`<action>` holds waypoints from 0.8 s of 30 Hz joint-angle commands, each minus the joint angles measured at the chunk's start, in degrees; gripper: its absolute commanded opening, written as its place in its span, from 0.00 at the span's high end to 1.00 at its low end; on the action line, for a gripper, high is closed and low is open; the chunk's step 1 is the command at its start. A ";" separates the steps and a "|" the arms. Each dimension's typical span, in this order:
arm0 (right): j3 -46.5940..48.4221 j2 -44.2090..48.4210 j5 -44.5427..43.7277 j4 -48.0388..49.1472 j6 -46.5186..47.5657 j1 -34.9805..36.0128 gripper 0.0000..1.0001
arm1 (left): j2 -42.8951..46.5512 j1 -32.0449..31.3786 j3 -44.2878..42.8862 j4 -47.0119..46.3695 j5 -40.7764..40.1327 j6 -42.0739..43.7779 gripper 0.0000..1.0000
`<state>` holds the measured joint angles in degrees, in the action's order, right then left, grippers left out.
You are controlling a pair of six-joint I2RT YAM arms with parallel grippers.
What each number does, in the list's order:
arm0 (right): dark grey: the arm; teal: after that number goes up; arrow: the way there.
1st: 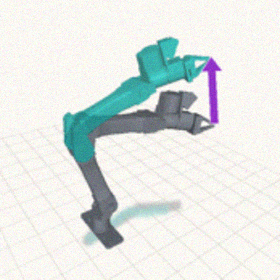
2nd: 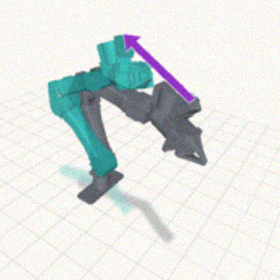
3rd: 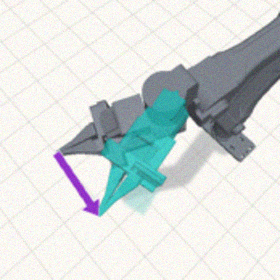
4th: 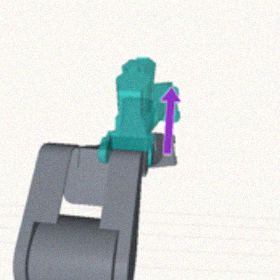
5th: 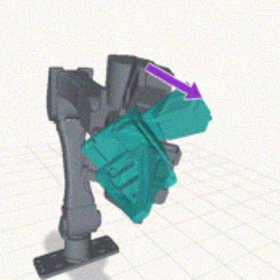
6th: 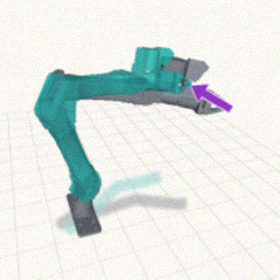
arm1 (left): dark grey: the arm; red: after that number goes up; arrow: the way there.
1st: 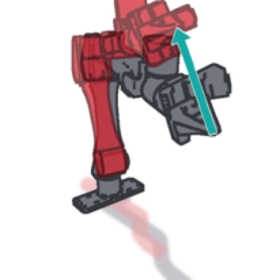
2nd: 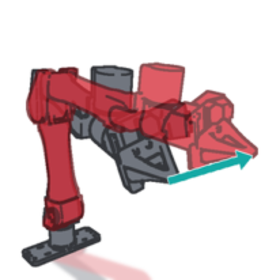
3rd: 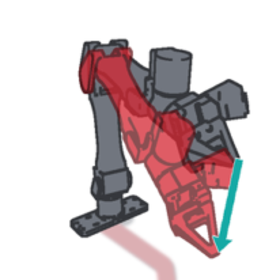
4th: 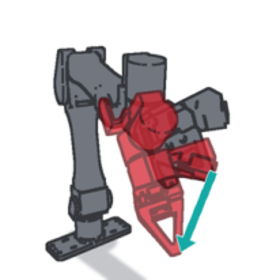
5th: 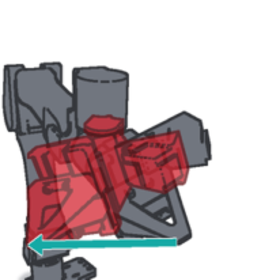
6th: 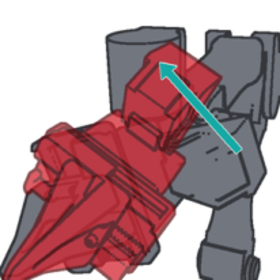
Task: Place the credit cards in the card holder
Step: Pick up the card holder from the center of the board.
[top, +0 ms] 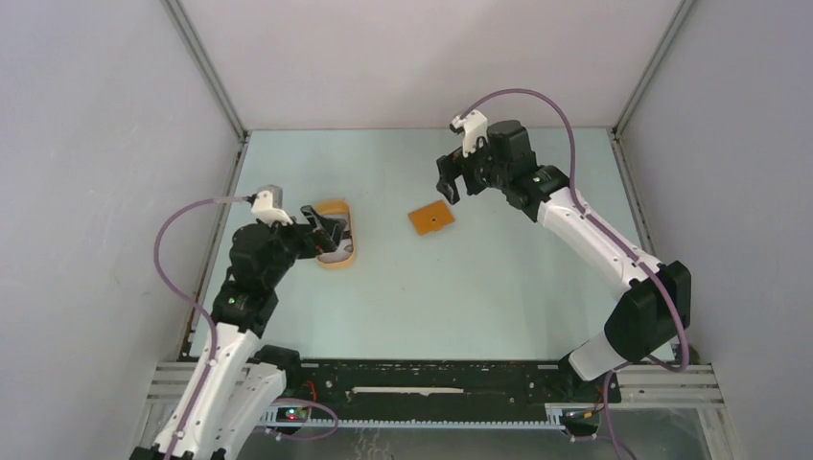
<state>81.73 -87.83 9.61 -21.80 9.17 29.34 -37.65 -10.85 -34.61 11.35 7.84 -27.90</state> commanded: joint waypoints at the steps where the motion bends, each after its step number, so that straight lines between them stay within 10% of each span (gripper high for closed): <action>1: -0.22 1.60 4.27 2.65 -4.82 -2.61 0.00 | 4.84 0.36 -7.63 3.75 3.63 3.55 0.00; 7: 1.27 -1.39 25.35 -3.10 3.01 -7.34 0.00 | 7.63 0.35 -11.17 10.32 5.40 11.56 0.00; 24: 30.59 -39.22 12.00 -21.46 -11.58 -11.06 0.25 | 8.60 0.39 -3.42 10.28 13.01 14.23 0.00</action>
<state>106.32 -124.20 23.94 -38.94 2.44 19.03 -28.84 -10.83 -38.09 22.76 17.89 -15.22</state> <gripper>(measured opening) 0.774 0.996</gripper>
